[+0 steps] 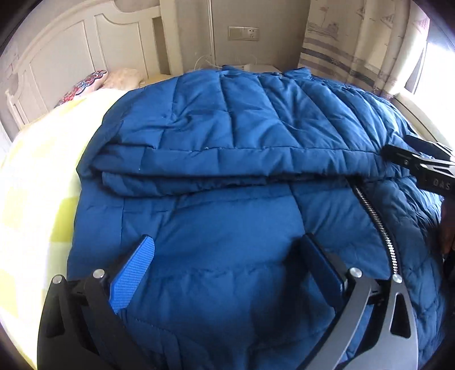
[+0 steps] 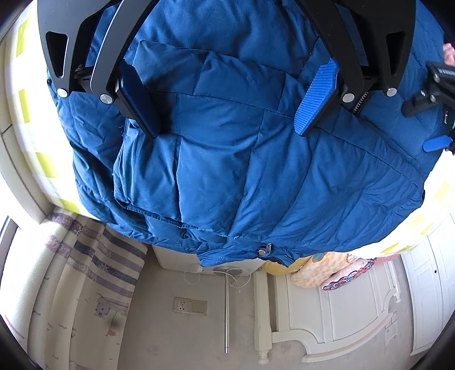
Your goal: Fold large clothes
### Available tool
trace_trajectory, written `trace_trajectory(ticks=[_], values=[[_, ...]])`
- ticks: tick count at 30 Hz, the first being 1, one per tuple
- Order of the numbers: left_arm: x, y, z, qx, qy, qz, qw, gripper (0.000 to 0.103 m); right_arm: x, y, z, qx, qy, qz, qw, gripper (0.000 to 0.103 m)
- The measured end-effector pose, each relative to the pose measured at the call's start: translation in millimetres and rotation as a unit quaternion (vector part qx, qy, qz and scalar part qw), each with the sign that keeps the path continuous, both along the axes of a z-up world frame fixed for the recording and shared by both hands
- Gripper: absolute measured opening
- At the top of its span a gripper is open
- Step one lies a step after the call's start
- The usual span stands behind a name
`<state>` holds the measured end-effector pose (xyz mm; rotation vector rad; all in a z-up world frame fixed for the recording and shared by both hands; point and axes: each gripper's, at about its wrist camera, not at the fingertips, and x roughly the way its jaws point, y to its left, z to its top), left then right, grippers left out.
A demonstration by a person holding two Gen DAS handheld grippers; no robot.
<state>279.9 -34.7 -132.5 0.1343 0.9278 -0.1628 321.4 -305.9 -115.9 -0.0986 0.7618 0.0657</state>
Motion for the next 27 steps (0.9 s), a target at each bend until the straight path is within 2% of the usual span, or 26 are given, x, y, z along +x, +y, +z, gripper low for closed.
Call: trace_trajectory(ticks=[4,6,9,11,12,18,22,23,25,27], values=[[-6.7,-6.2,1.5,0.022,-0.013,0.001,0.9997,0.101,-4.4,6.3,0.9,-0.021,0.001,-0.008,1.000,0.093],[-8.3,-4.8,2.0,0.013,-0.009,0.002,0.9999,0.101,-17.4,6.7,6.9,-0.003,0.004,-0.022,1.000,0.093],[-6.3,-4.6,1.9,0.013,-0.009,0.003,0.9999,0.101,-41.3,17.7,11.5,0.014,0.001,0.006,1.000,0.094],[-6.5,-4.3,2.1,0.014,-0.010,0.003,0.9998,0.101,-52.8,30.7,-1.9,-0.016,0.028,0.032,0.999,0.094],[-5.0,-4.0,2.0,0.013,-0.009,0.002,0.9999,0.101,-53.6,36.4,-15.7,-0.039,0.054,0.039,0.997,0.095],[-5.4,-3.8,0.8,0.011,-0.009,0.002,0.9999,0.101,-55.5,32.1,-14.8,-0.036,0.070,0.027,0.997,0.099],[-6.0,-2.9,0.7,0.011,-0.008,0.002,0.9999,0.101,-73.5,12.1,-10.6,-0.069,0.051,-0.010,0.996,0.099],[-6.0,-3.1,0.7,0.010,-0.008,0.002,0.9999,0.101,-76.2,1.8,-17.4,-0.061,0.059,-0.018,0.996,0.099],[-6.2,-3.2,0.8,0.010,-0.009,0.002,0.9999,0.101,-81.0,-17.5,-22.3,-0.003,0.073,-0.021,0.997,0.099],[-6.1,-3.3,1.3,0.011,-0.009,0.002,0.9999,0.101,-85.5,-21.1,-21.7,-0.003,0.077,-0.017,0.997,0.099]])
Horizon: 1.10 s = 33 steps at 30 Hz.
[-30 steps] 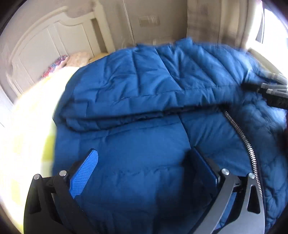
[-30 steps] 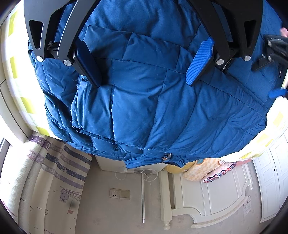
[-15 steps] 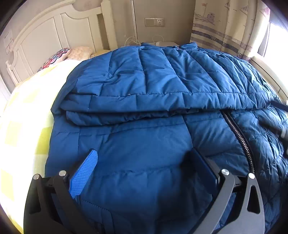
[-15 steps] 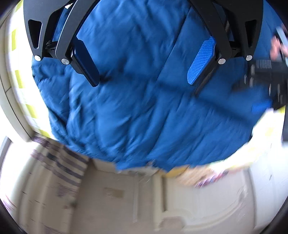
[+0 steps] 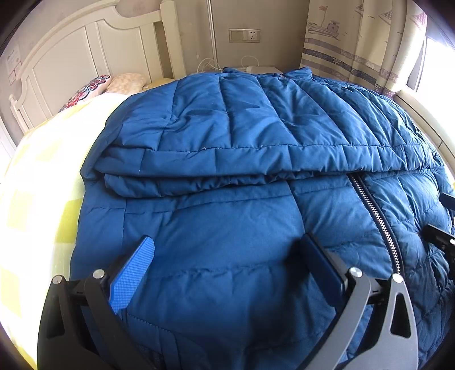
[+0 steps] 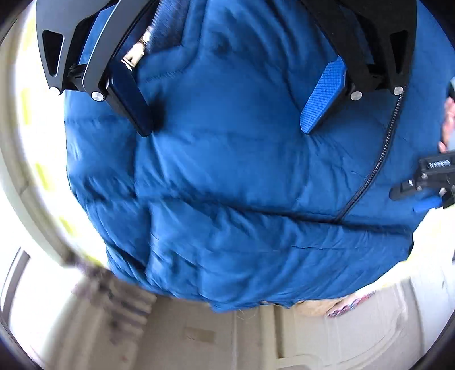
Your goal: Fold large clothes
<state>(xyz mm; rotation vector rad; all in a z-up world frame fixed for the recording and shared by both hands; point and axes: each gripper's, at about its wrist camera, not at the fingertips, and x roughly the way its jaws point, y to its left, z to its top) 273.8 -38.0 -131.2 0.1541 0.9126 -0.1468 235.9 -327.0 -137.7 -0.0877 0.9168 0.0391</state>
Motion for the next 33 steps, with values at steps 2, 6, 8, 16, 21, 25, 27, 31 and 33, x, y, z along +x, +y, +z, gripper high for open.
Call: trace_trajectory(ticks=[2,6,8,16,21,25,27,31,33], values=[[0.1,0.0,-0.8,-0.001,0.000,0.000,1.0000,0.101,-10.6,-0.3,3.1,-0.006,-0.015,-0.008,1.000,0.098],[-0.1,0.2,-0.5,0.000,0.000,0.000,1.0000,0.101,-34.6,-1.9,4.0,0.020,-0.035,0.008,0.999,0.098],[0.0,0.2,-0.5,-0.001,0.000,0.000,1.0000,0.101,-37.6,4.0,-2.9,-0.009,-0.010,0.019,1.000,0.099],[-87.4,-7.6,14.7,-0.025,-0.002,-0.060,0.9979,0.101,-94.0,31.6,4.4,-0.011,-0.039,0.091,0.995,0.099],[-127.6,-16.7,3.8,0.039,-0.002,-0.071,0.9967,0.101,-109.7,39.9,-0.6,-0.034,-0.021,0.086,0.995,0.098],[-155.4,-7.5,26.2,0.035,-0.042,-0.065,0.9964,0.101,-134.4,45.4,15.1,-0.012,-0.056,0.124,0.991,0.099],[-164.5,-6.1,17.9,0.043,-0.028,-0.076,0.9958,0.101,-141.7,56.6,-1.4,-0.019,-0.024,0.159,0.987,0.099],[-165.8,7.3,3.5,0.017,0.000,-0.068,0.9975,0.101,-142.4,52.4,-9.8,-0.018,-0.015,0.150,0.988,0.099],[-171.2,8.3,10.8,0.044,-0.007,-0.048,0.9979,0.101,-147.5,53.7,-3.1,-0.033,-0.019,0.139,0.990,0.098]])
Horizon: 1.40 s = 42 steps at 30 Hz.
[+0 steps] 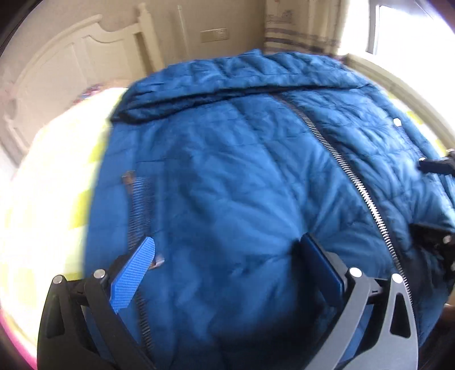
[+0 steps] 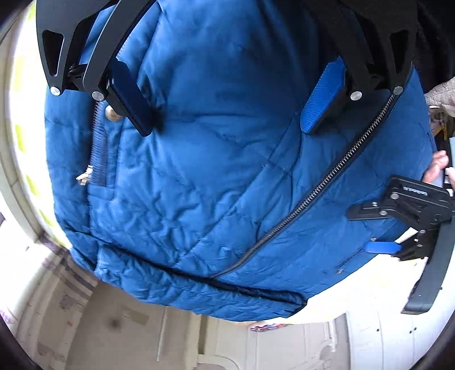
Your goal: Fold large clothes
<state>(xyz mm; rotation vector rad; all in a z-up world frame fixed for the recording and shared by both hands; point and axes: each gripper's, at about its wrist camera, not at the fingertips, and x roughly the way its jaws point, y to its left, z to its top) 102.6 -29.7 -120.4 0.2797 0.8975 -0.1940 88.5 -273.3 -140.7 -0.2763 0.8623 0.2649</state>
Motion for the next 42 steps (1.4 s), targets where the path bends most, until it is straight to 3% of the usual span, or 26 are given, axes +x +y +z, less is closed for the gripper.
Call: trace_trajectory(ticks=[3,5,6,7,9,14,17,19,22,26,30,35,39,41,42], values=[[-16.3,8.7,8.8,-0.005,-0.015,-0.005,0.9999,0.101,-16.8,-1.7,10.9,0.009,-0.022,0.020,1.000,0.098],[-19.9,14.6,0.5,0.012,-0.007,0.002,0.9999,0.101,-17.2,-6.2,-0.8,0.005,-0.001,0.025,1.000,0.098],[-19.4,18.6,-7.6,0.005,-0.002,0.002,1.0000,0.101,-17.3,-10.2,-9.4,0.004,0.014,0.022,1.000,0.099],[-20.4,26.4,-10.4,-0.020,-0.003,0.002,0.9998,0.101,-20.6,-15.5,-12.1,0.027,0.004,0.020,0.999,0.099],[-18.3,36.6,-11.6,-0.052,0.012,0.010,0.9985,0.101,-25.2,-15.0,-11.3,0.024,-0.001,0.012,1.000,0.099],[-37.9,33.2,2.2,-0.006,-0.034,0.023,0.9991,0.101,-42.7,-14.8,7.0,-0.019,-0.040,0.001,0.999,0.098],[-38.1,37.2,-8.7,0.007,-0.023,0.028,0.9993,0.101,-40.4,-31.3,-4.9,0.002,-0.019,-0.005,1.000,0.098],[-34.2,49.3,-15.3,-0.035,-0.012,0.026,0.9990,0.101,-39.3,-44.6,-14.5,0.051,-0.010,-0.014,0.999,0.099],[-40.0,51.3,-8.8,-0.018,-0.009,0.027,0.9994,0.101,-48.0,-40.2,-7.2,0.025,-0.018,-0.023,0.999,0.098],[-61.5,62.7,-4.5,0.012,-0.042,0.036,0.9984,0.101,-67.0,-52.5,1.6,0.010,-0.046,-0.029,0.998,0.098],[-71.3,94.2,-12.0,-0.067,-0.014,0.046,0.9966,0.101,-81.5,-78.8,-9.8,0.060,-0.024,-0.050,0.997,0.098],[-88.9,110.7,2.9,-0.041,-0.049,0.073,0.9953,0.101,-110.5,-113.9,1.6,0.059,-0.049,-0.101,0.992,0.098],[-86.6,136.4,-5.8,-0.101,-0.016,0.095,0.9902,0.101,-121.7,-153.0,-4.6,0.109,-0.041,-0.154,0.981,0.097],[-86.7,140.2,-10.3,-0.129,0.000,0.095,0.9872,0.101,-124.7,-153.7,-11.3,0.125,-0.034,-0.148,0.981,0.090],[-89.1,138.4,-11.5,-0.129,0.000,0.090,0.9875,0.101,-124.8,-151.9,-14.7,0.128,-0.030,-0.142,0.981,0.080]])
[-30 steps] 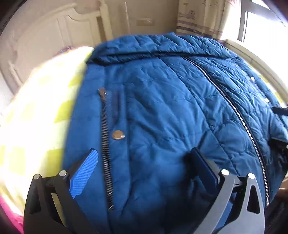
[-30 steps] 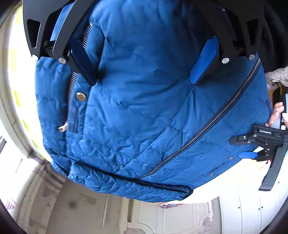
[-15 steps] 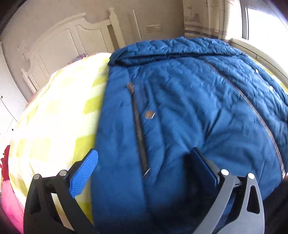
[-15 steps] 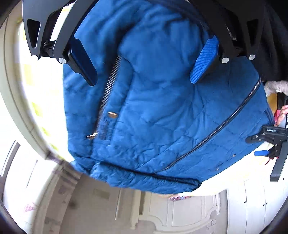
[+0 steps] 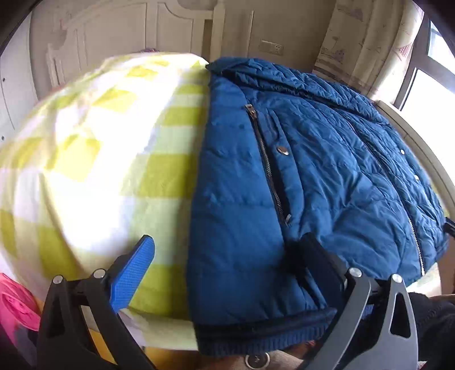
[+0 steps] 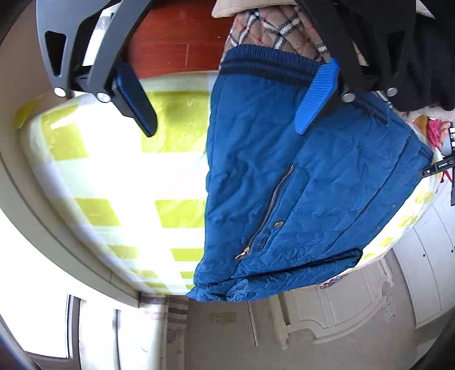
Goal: Fold large clothes
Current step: 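Grasp the jacket hem ribbing with both grippers and lift it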
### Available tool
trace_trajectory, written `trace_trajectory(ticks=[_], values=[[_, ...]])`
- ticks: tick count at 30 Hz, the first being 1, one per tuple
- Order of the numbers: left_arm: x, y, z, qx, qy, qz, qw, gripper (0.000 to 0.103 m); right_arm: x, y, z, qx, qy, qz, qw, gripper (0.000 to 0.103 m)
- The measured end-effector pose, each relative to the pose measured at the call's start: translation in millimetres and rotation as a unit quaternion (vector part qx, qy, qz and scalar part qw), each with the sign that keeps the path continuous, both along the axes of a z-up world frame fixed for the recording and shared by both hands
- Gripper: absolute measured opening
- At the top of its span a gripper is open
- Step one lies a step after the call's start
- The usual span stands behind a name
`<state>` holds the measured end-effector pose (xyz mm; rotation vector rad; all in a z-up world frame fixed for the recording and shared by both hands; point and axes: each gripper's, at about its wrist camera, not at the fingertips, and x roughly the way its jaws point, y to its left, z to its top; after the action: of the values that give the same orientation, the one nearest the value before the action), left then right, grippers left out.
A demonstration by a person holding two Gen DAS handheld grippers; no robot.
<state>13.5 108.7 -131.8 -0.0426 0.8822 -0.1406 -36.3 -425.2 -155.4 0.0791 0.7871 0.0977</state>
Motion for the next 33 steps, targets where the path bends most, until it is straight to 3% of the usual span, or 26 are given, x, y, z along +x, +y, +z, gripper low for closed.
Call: trace_trajectory(ticks=[2,3,5,7,10,14,15,16,17,19,20,22,25,28,32,33], values=[[-4.6,-6.6,-0.5,0.001,0.000,-0.019,0.9998,0.093,-1.6,9.8,-1.5,0.002,-0.010,0.011,1.000,0.072],[-8.5,-13.0,1.0,0.000,-0.002,-0.040,0.9992,0.089,-1.8,14.6,-1.3,0.008,-0.011,0.020,1.000,0.062],[-12.6,-21.5,1.2,0.011,-0.006,-0.056,0.9984,0.077,-2.1,22.2,-1.4,-0.001,-0.009,0.019,1.000,0.062],[-15.1,-25.1,1.0,0.020,-0.011,-0.061,0.9979,0.076,-3.7,22.8,-2.2,-0.001,-0.010,0.023,1.000,0.062],[-11.5,-16.6,-1.5,-0.004,-0.009,-0.058,0.9983,0.080,-6.6,16.9,-2.5,0.009,-0.012,0.027,1.000,0.061],[-8.7,-29.9,-4.7,0.022,-0.009,-0.061,0.9979,0.088,-4.9,22.0,-2.3,-0.016,-0.010,0.028,0.999,0.065],[-8.2,-33.2,-5.3,0.027,-0.009,-0.056,0.9980,0.088,-2.2,23.8,-2.4,-0.019,-0.012,0.025,0.999,0.064],[-7.2,-34.9,-4.6,0.022,-0.009,-0.055,0.9982,0.082,-0.2,26.4,-2.2,-0.021,-0.015,0.027,0.999,0.056],[-6.8,-34.7,-2.6,0.013,-0.012,-0.061,0.9980,0.062,-0.2,27.8,-1.9,-0.015,-0.021,0.031,0.999,0.050],[-7.8,-30.3,2.0,-0.032,-0.008,-0.079,0.9963,0.034,-1.7,25.2,-2.0,0.009,-0.040,0.023,0.999,0.028],[-7.2,-26.6,2.7,-0.057,-0.004,-0.083,0.9949,0.029,-2.6,21.5,-3.2,0.029,-0.049,0.019,0.998,0.026],[-8.4,-25.2,3.0,-0.071,-0.012,-0.087,0.9936,0.024,-4.8,14.5,-5.2,0.068,-0.057,0.014,0.996,0.022],[-13.6,-15.3,11.7,-0.126,-0.033,-0.086,0.9878,0.017,-13.6,2.8,-0.3,0.152,-0.076,0.021,0.985,0.018],[-27.2,2.2,37.4,-0.193,-0.071,-0.093,0.9742,0.016,-29.7,3.5,20.5,0.197,-0.107,0.059,0.973,0.017],[-62.0,16.3,74.9,-0.225,-0.115,-0.115,0.9607,0.016,-74.1,4.0,59.4,0.231,-0.164,0.096,0.954,0.017],[-78.0,22.4,85.3,-0.240,-0.132,-0.126,0.9535,0.016,-84.8,1.9,68.4,0.237,-0.179,0.100,0.950,0.017]])
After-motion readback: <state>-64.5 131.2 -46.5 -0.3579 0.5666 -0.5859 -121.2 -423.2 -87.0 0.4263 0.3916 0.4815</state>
